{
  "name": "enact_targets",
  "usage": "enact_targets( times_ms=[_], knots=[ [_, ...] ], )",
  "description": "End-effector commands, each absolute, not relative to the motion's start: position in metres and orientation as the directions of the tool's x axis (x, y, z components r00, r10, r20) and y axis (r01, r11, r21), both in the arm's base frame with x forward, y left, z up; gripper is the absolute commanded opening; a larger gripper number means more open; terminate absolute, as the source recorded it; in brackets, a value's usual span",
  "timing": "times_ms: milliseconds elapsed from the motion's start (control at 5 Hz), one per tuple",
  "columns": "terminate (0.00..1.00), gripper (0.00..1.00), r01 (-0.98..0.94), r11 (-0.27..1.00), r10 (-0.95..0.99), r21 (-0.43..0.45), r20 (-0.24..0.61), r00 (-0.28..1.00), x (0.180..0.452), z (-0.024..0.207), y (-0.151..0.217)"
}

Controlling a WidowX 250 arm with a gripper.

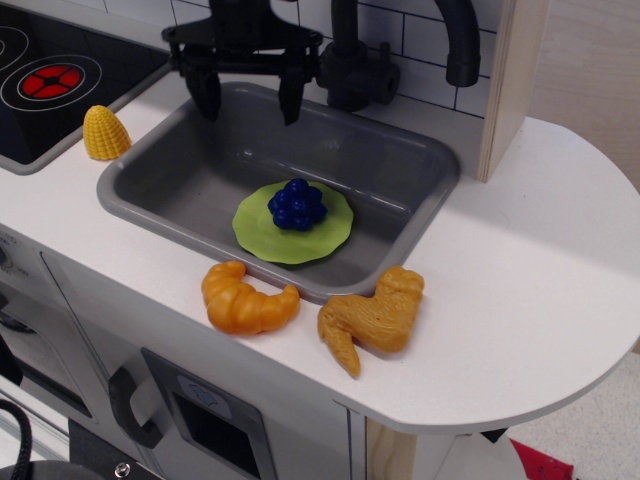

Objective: Take blueberries off plate sink

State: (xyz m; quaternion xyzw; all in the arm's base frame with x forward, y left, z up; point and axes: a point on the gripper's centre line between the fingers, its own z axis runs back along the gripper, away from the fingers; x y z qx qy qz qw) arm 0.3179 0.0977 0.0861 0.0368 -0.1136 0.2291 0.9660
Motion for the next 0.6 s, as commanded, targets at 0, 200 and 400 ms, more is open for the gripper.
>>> enact_targets(
  times_ms=[0, 200, 400],
  knots=[
    [0.0, 1.0, -0.444, 0.896, 0.427, -0.011, 0.295, 0.854, 0.331, 0.074, 0.09],
    [0.0, 1.0, -0.445, 0.895, 0.42, 0.016, 0.306, 0.855, 0.326, 0.051, 0.083],
    [0.0, 1.0, -0.438, 0.899, 0.409, 0.027, 0.31, 0.858, 0.32, 0.032, 0.077]
  ],
)
